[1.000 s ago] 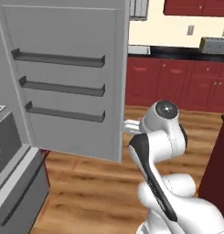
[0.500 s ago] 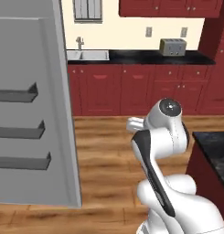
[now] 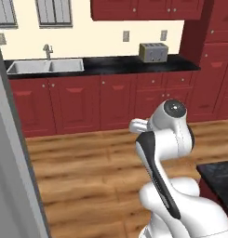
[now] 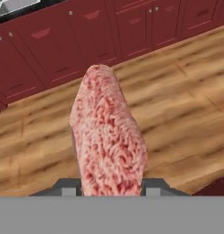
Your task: Place one mushroom and one steak in each tupperware on the nearby counter, to pack two identical lunches.
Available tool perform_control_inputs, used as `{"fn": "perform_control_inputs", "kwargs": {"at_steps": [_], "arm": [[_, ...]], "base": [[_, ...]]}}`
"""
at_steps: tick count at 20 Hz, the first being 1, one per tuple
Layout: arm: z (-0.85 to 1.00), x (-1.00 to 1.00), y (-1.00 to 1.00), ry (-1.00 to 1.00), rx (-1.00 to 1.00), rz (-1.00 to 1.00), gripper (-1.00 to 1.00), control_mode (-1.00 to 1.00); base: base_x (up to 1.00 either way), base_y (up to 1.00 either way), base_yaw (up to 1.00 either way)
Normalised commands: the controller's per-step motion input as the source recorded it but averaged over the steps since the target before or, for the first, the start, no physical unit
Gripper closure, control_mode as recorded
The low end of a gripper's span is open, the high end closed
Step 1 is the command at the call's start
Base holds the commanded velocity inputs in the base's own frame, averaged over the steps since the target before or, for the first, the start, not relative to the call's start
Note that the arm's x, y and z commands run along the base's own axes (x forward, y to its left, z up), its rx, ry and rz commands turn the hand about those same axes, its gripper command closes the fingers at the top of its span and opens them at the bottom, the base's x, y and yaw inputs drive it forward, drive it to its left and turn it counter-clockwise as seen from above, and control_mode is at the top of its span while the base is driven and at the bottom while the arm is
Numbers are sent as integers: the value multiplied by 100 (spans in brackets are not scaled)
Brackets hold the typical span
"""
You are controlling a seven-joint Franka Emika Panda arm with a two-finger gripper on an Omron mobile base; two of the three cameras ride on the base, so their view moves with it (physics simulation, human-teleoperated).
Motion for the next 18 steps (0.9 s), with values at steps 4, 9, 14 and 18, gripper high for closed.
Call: {"fn": "perform_control_inputs", "kwargs": {"at_steps": [4, 9, 14, 18], "arm": [[0, 0, 0, 0, 0, 0, 100, 100], [0, 0, 0, 0, 0, 0, 100, 100], [0, 0, 0, 0, 0, 0, 100, 100], [0, 0, 0, 0, 0, 0, 100, 100]], "base": [[100, 0, -11], [100, 3, 4], [100, 0, 55], [85, 0, 73]]}}
